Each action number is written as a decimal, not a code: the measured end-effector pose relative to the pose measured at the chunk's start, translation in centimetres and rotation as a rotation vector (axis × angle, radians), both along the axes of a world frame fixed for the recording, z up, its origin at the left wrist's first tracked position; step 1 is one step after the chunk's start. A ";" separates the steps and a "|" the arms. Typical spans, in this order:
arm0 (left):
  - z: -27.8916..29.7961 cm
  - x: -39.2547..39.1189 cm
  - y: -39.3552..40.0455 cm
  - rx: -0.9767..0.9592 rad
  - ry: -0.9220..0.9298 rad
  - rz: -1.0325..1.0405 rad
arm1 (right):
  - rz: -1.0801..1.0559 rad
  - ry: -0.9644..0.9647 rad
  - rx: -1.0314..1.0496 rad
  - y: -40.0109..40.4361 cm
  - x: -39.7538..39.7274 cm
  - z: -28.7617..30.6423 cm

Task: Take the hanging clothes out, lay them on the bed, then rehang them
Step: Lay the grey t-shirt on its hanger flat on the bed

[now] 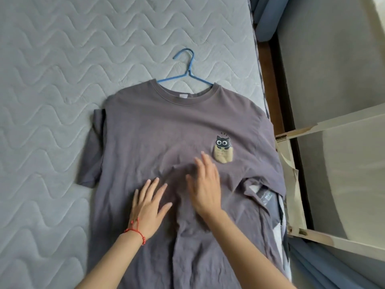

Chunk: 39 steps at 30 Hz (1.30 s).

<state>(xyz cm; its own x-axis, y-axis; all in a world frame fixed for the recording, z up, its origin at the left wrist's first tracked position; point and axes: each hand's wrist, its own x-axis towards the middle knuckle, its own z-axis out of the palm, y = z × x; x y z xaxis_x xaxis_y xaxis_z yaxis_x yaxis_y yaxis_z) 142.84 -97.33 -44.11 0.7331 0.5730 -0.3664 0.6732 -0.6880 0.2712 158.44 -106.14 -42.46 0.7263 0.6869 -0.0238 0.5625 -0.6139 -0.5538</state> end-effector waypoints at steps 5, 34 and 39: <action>1.0 -2.6 5.5 0.148 -0.272 0.343 | 0.083 0.023 -0.172 1.5 -2.8 -3.7; 1.9 -0.6 20.2 -0.302 -0.430 0.745 | 0.044 -0.194 -0.364 2.1 -3.6 -6.2; 1.0 3.5 19.5 -0.410 -0.406 0.802 | 0.045 -0.201 -0.371 2.1 -3.7 -6.2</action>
<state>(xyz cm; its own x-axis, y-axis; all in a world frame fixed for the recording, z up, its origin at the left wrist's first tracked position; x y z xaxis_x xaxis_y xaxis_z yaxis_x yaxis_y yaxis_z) 146.36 -77.88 -43.09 0.2973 0.8399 -0.4542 0.7016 0.1305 0.7005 154.78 -104.08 -48.69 0.7109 0.6899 -0.1362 0.6678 -0.7230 -0.1767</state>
